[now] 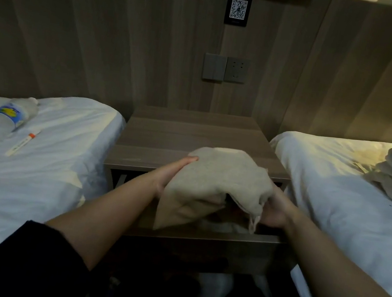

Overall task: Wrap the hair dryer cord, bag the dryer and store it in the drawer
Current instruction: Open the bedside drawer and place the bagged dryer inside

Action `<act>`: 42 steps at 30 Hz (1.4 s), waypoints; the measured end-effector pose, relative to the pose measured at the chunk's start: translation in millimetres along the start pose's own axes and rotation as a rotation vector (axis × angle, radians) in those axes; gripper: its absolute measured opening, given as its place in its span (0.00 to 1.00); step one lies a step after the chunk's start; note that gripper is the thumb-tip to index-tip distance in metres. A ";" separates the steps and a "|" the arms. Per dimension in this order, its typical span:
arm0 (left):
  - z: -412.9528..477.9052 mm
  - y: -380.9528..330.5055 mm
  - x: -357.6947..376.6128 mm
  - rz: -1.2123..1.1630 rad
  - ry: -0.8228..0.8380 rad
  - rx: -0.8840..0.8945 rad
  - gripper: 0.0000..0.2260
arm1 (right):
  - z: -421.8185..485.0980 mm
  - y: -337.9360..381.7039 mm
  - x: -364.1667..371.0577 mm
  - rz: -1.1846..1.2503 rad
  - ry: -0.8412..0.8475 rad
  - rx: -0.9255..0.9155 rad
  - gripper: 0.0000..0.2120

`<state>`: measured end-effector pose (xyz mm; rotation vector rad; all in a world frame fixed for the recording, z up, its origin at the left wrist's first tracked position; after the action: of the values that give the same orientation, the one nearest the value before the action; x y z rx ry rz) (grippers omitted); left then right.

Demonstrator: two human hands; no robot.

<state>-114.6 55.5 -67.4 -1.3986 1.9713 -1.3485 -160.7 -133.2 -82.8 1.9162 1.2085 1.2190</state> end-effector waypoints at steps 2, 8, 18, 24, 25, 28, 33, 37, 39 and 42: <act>4.7 9.3 -12.8 0.111 -0.026 -0.042 0.17 | -1.3 -9.4 -7.2 -0.005 0.117 0.115 0.31; 18.4 42.0 -35.4 0.363 -0.127 -0.170 0.26 | 7.5 -13.6 -38.4 -0.238 0.045 0.160 0.29; 32.2 57.2 -64.5 0.477 -0.295 -0.237 0.37 | 41.6 -6.2 -51.0 -0.518 -0.301 0.091 0.14; 50.6 75.0 -105.0 0.438 -0.364 -0.235 0.38 | 66.6 1.9 -43.5 -0.754 -0.370 -0.078 0.16; 48.2 73.5 -104.2 0.422 -0.371 -0.223 0.36 | 72.5 0.6 -40.3 -0.763 -0.369 -0.089 0.17; 50.5 71.1 -107.0 0.436 -0.403 -0.213 0.30 | 90.1 -10.3 -41.1 -0.745 -0.402 -0.064 0.21; 57.6 64.3 -113.0 0.564 -0.486 -0.191 0.28 | 98.8 -3.7 -45.5 -0.943 -0.450 -0.169 0.25; 53.9 60.6 -110.8 0.621 -0.509 -0.151 0.29 | 93.0 9.0 -41.8 -1.116 -0.437 -0.239 0.30; 50.6 59.4 -107.5 0.647 -0.484 -0.138 0.29 | 87.1 8.0 -33.3 -1.207 -0.402 -0.227 0.31; 27.9 31.8 -105.1 0.981 -0.548 -0.104 0.27 | 77.4 2.4 -13.7 -1.301 -0.261 -0.216 0.32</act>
<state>-64.5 135.3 -130.3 -0.5421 1.8986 -0.3680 -92.3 -145.9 -119.4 0.7231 1.6195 0.3340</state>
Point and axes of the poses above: each hand's wrist, its own z-axis towards the middle knuckle, its own x-axis out of the palm, y = z × x, the point moved 10 cm from there along z, towards the middle knuckle, and after that the axes turned 7 degrees about z, right-handed, at the moved point
